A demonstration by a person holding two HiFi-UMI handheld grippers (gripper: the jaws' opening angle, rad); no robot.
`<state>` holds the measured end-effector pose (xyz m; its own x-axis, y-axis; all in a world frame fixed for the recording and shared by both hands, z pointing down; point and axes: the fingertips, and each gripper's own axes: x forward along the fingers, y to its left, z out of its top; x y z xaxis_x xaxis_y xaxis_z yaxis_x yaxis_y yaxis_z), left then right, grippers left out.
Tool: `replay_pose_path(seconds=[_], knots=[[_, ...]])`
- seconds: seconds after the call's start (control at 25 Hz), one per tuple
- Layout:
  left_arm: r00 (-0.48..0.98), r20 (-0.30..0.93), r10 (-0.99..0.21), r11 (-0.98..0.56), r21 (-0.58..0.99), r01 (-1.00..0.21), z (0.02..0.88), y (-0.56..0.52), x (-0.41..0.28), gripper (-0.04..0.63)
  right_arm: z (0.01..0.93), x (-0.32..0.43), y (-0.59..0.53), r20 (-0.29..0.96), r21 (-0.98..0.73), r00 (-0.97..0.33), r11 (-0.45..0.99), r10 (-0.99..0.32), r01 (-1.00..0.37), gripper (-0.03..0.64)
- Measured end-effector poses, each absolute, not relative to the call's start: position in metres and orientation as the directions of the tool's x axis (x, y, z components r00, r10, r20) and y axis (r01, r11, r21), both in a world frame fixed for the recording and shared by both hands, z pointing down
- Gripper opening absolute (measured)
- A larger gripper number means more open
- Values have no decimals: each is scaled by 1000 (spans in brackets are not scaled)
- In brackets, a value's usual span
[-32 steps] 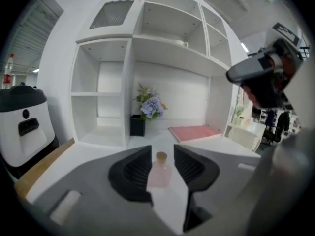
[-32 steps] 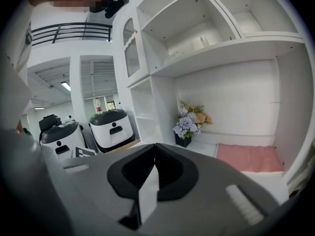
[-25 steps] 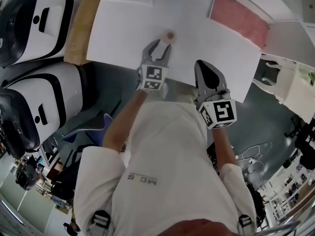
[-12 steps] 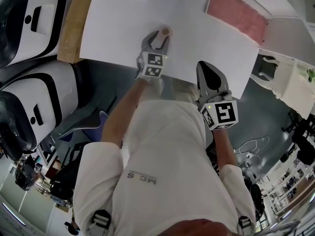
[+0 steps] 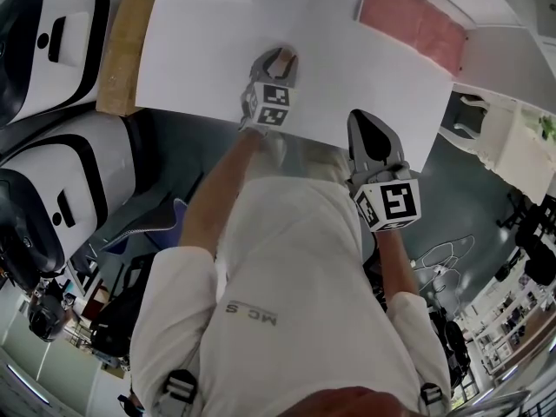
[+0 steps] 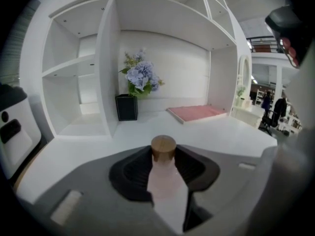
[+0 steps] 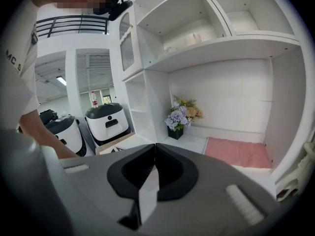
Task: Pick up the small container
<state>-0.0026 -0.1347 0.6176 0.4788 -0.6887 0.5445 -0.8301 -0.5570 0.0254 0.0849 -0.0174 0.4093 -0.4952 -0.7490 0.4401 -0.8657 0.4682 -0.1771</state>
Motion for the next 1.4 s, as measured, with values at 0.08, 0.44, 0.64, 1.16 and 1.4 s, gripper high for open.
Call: replay_pose_path(seconds=[0.08,0.44,0.64,1.16,1.4], knots=[[480,548,-685,-554,37,-832,616,-135,-2,140,408,86,-18,440,-181,-493,463,-751,-868,-2],[470,549,-691,-541,36,-840,612,-135,-7,140,402,83,-20,423,-172,-494,468,-760,-867,-2],[444,544,-712,-500,51,-865,588,-125,-13,140,395,85,-18,409,-172,-481,452,-776,-875,-2],[480,500,-720,-522,65,-851,514,-89,-17,140,382,81,-4,360,-175,-504,474,-785,-863,-2],[498,471,-728,-539,57,-841,472,-71,-26,140,377,83,-2,348,-182,-501,467,-792,-865,-2]])
